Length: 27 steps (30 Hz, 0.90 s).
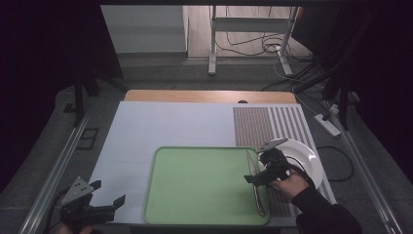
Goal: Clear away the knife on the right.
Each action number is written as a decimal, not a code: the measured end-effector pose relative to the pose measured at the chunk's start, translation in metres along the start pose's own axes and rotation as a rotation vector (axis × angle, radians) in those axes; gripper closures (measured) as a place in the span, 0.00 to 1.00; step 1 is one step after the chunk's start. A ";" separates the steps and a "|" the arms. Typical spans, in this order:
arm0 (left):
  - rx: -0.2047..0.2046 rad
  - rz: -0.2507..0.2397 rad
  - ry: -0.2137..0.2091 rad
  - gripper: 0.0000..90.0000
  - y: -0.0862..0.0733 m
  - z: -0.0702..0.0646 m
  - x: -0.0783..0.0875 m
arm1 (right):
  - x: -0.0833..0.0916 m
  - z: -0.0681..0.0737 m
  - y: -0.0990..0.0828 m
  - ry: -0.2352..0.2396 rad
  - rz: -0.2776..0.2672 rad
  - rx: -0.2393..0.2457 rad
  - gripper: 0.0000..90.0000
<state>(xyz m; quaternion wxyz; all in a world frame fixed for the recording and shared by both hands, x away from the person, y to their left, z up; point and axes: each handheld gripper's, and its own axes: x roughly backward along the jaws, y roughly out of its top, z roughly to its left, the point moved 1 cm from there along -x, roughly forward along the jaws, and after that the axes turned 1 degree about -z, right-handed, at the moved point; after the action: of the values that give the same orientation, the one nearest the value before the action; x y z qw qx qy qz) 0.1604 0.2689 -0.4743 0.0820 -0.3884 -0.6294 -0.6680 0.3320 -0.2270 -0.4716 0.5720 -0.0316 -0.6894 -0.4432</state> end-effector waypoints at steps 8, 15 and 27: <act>0.000 0.000 0.000 0.05 0.000 0.000 0.000 | 0.007 -0.002 -0.007 -0.025 -0.006 -0.017 0.00; 0.000 0.000 0.000 0.05 0.000 0.000 0.000 | 0.015 -0.003 -0.014 -0.049 -0.023 -0.033 0.00; 0.000 0.000 0.000 0.05 0.000 0.000 0.000 | 0.028 -0.006 -0.028 -0.085 -0.039 -0.064 0.00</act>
<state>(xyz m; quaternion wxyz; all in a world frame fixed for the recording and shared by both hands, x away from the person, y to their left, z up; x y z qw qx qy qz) 0.1606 0.2689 -0.4743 0.0821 -0.3886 -0.6293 -0.6680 0.3113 -0.2608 -0.4657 0.5322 -0.0554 -0.6990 -0.4744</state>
